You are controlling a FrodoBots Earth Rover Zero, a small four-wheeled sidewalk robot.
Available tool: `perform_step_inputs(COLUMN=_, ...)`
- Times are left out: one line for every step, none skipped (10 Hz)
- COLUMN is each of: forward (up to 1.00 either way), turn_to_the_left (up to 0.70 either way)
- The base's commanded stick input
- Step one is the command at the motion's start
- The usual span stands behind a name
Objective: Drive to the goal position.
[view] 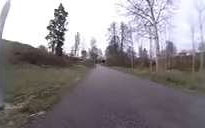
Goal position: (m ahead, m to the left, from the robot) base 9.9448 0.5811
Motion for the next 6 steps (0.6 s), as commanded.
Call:
perform_step_inputs(forward=0.7, turn_to_the_left=0.0)
perform_step_inputs(forward=0.7, turn_to_the_left=0.0)
perform_step_inputs(forward=0.7, turn_to_the_left=0.0)
perform_step_inputs(forward=0.7, turn_to_the_left=0.0)
perform_step_inputs(forward=0.7, turn_to_the_left=0.0)
perform_step_inputs(forward=0.7, turn_to_the_left=0.0)
